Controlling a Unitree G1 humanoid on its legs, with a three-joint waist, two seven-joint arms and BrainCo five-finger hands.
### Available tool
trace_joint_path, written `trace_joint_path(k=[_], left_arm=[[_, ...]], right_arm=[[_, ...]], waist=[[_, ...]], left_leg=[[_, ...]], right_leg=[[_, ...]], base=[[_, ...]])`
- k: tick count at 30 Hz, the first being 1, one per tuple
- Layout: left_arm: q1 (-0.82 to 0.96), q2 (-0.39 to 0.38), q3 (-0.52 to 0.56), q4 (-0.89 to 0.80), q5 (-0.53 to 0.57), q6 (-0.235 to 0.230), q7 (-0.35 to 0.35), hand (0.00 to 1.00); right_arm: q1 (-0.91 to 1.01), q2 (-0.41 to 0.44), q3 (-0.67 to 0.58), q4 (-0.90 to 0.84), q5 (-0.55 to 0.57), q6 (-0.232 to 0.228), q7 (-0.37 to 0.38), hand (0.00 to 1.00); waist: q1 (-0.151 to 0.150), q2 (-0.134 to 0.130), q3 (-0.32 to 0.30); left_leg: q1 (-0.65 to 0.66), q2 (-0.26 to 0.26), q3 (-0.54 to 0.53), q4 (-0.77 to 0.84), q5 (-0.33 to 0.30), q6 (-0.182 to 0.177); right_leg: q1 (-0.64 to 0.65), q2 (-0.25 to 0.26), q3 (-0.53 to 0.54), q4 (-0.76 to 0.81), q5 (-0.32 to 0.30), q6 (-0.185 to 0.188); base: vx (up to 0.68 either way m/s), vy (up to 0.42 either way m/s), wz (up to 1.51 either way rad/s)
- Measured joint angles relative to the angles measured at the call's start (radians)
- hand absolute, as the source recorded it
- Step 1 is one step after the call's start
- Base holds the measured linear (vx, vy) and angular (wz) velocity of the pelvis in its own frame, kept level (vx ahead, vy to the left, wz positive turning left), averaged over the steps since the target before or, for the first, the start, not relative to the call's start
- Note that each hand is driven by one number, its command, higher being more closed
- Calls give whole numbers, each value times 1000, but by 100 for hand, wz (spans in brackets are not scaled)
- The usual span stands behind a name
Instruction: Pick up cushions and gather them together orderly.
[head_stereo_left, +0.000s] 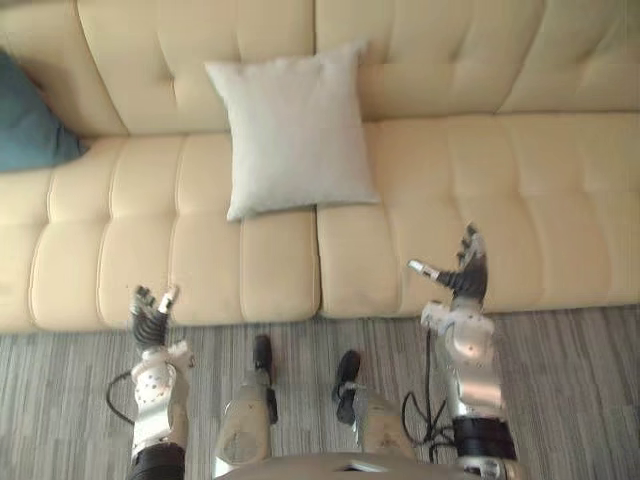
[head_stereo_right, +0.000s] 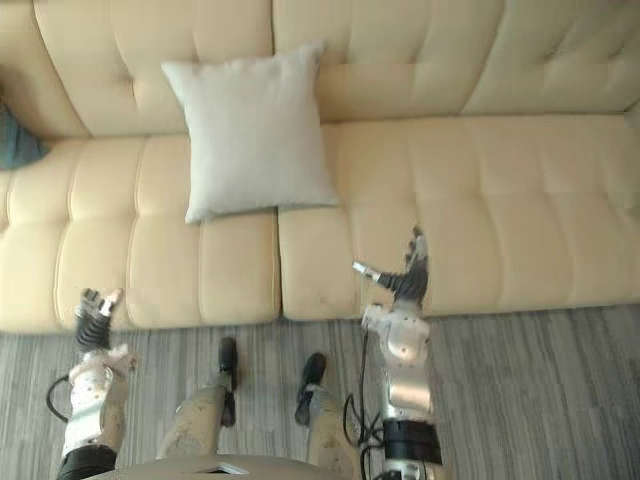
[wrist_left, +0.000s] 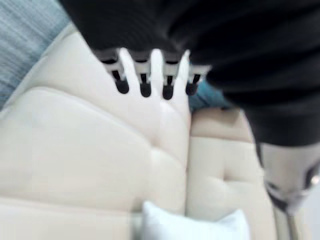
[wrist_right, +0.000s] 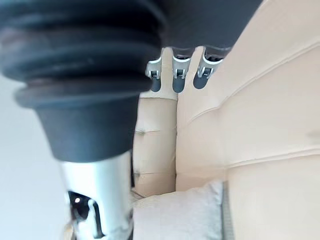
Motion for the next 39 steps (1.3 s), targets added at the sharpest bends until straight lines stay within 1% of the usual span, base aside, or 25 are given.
trace_joint_path(k=[2, 4, 7, 9, 14, 17, 19, 20, 21, 22, 23, 24, 25, 26, 27, 28, 29, 30, 31, 32, 33, 34, 36, 37, 39], left_arm=[[19, -6, -23, 91, 33, 12, -24, 0], [25, -8, -42, 231, 86, 31, -45, 0], [23, -8, -60, 391, 135, 48, -63, 0], [23, -6, -66, 459, 155, 56, -67, 0], [21, 8, -78, 530, 193, 68, -72, 0], [14, 16, -84, 547, 193, 72, -71, 0], [10, 14, -85, 547, 193, 72, -71, 0], [-2, 11, -91, 546, 192, 72, -70, 0], [-11, 8, -96, 541, 192, 73, -69, 0], [-13, 5, -97, 529, 192, 73, -67, 0], [-13, 7, -101, 516, 191, 72, -63, 0], [-30, 5, -101, 511, 192, 73, -62, 0], [-34, 1, -101, 511, 192, 74, -62, 0], [-14, -11, -97, 509, 193, 76, -62, 0], [-14, -15, -98, 510, 193, 76, -62, 0], [-13, -27, -98, 509, 193, 76, -62, 0], [-13, -32, -98, 510, 193, 76, -62, 0], [-15, -38, -101, 510, 192, 76, -62, 0], [-18, -34, -107, 512, 192, 77, -62, 0], [-14, -27, -108, 512, 192, 77, -61, 0], [-12, -10, -114, 512, 193, 78, -61, 0], [-16, 2, -116, 512, 193, 79, -59, 0], [-15, 6, -121, 514, 202, 80, -52, 0], [-20, 11, -120, 514, 213, 80, -46, 0], [-27, 9, -112, 515, 216, 81, -42, 0]], right_arm=[[43, 10, 2, 72, -21, 1, 18, 0], [62, 8, 14, 211, -43, 5, 26, 0], [68, 8, 15, 389, -59, 22, 32, 0], [73, 8, 5, 489, -60, 24, 49, 0], [73, 9, -14, 664, -64, 43, 60, 0], [73, 9, -14, 697, -67, 44, 61, 0], [67, 9, -15, 711, -66, 44, 60, 0], [59, 9, -15, 716, -58, 44, 58, 0], [50, 8, -15, 722, -56, 44, 52, 0], [37, 12, -14, 722, -53, 47, 49, 0], [36, 22, -17, 722, -48, 48, 46, 0], [13, 31, -33, 721, -46, 49, 44, 0], [7, 31, -37, 719, -45, 49, 42, 0], [19, 37, -45, 709, -39, 50, 40, 0], [28, 37, -51, 705, -39, 50, 39, 0], [44, 31, -63, 699, -39, 52, 33, 0], [45, 29, -63, 700, -39, 54, 30, 0], [42, 26, -69, 704, -39, 59, 26, 0], [41, 53, -77, 711, -39, 65, 27, 0], [41, 66, -78, 711, -39, 65, 27, 0], [54, 84, -77, 711, -40, 66, 27, 0], [62, 89, -79, 724, -39, 72, 26, 0], [66, 88, -80, 724, -39, 82, 25, 0], [58, 89, -79, 721, -39, 82, 25, 0], [56, 90, -78, 719, -40, 82, 25, 0]], waist=[[-10, -3, -28], [-31, -3, -49], [-47, -2, -71], [-53, -1, -72], [-60, 5, -78], [-62, 13, -78], [-60, 20, -71], [-61, 27, -53], [-62, 32, -44], [-59, 38, -44], [-62, 28, -46], [-56, 18, -26], [-55, 14, -22], [-56, 13, -21], [-58, 16, -21], [-64, 37, -29], [-66, 44, -31], [-72, 62, -34], [-74, 37, -27], [-74, 25, -32], [-78, -2, -42], [-83, -19, -37], [-80, -24, -36], [-74, -35, -27], [-77, -25, -14]], left_leg=[[33, 0, 8, 0, -10, -2], [82, 1, 17, -10, -20, -7], [131, 0, 26, -37, -21, -10], [158, 0, 27, -41, -22, -11], [230, -10, 29, -68, -20, -14], [239, -10, 23, -67, -19, -15], [233, -9, 15, -62, -7, -9], [220, -7, -3, -44, -6, -10], [202, -2, -2, -35, -10, -22], [168, 6, -23, -23, 10, -39], [150, 1, -24, -25, 1, -47], [89, 18, 12, 150, -73, -8], [72, 24, 25, 248, -128, -1], [86, 38, 31, 410, -228, -18], [110, 43, 31, 434, -258, -33], [174, 56, 28, 429, -325, -60], [188, 57, 24, 414, -346, -67], [216, 47, 27, 340, -376, -50], [230, 18, 50, 284, -356, -45], [233, 4, 55, 261, -345, -45], [230, -22, 56, 229, -326, -41], [224, -41, 59, 217, -317, -37], [212, -45, 80, 226, -318, -34], [206, -44, 95, 246, -322, -27], [172, -33, 126, 302, -330, -1]], right_leg=[[30, 3, 14, -15, -2, 4], [77, 10, 25, -38, 0, 13], [126, 21, 42, -88, 25, 16], [167, 24, 44, -124, 43, 20], [261, 28, 47, -202, 79, 27], [286, 31, 42, -219, 91, 27], [288, 35, 33, -219, 98, 18], [286, 33, 13, -204, 91, 15], [266, 35, 0, -176, 77, 11], [228, 37, -14, -137, 69, -6], [193, 16, -29, -131, 70, -19], [169, 3, -36, -111, 74, -28], [166, -2, -31, -99, 74, -28], [179, -7, -31, -98, 77, -24], [188, -7, -31, -101, 78, -22], [200, 1, -33, -106, 79, -20], [198, 3, -33, -106, 84, -15], [194, 12, -17, -112, 99, 0], [193, 0, 4, -133, 118, 4], [186, -7, 17, -142, 127, 4], [168, -20, 39, -149, 146, 3], [155, -34, 53, -152, 163, 8], [137, -35, 79, -156, 173, 9], [130, -32, 99, -157, 183, 19], [106, -28, 102, -157, 197, 23]], base=[[10, 16, -20], [-2, 13, -21], [-8, 20, -16], [-4, 16, -4], [10, 41, -1], [6, 3, 4], [-13, -4, 18], [-68, -9, 31], [-113, -51, 39], [-119, -55, 32], [-117, -31, 20], [-85, 9, 7], [-114, 31, 0], [-86, 35, 5], [-99, 113, 13], [-68, 145, 9], [-143, 248, -1], [-137, 183, -17], [-136, 156, -21], [-99, 68, -14], [-150, 107, -3], [-127, 90, -2], [-107, 54, -24], [-166, 34, -48], [-136, -4, -43]])
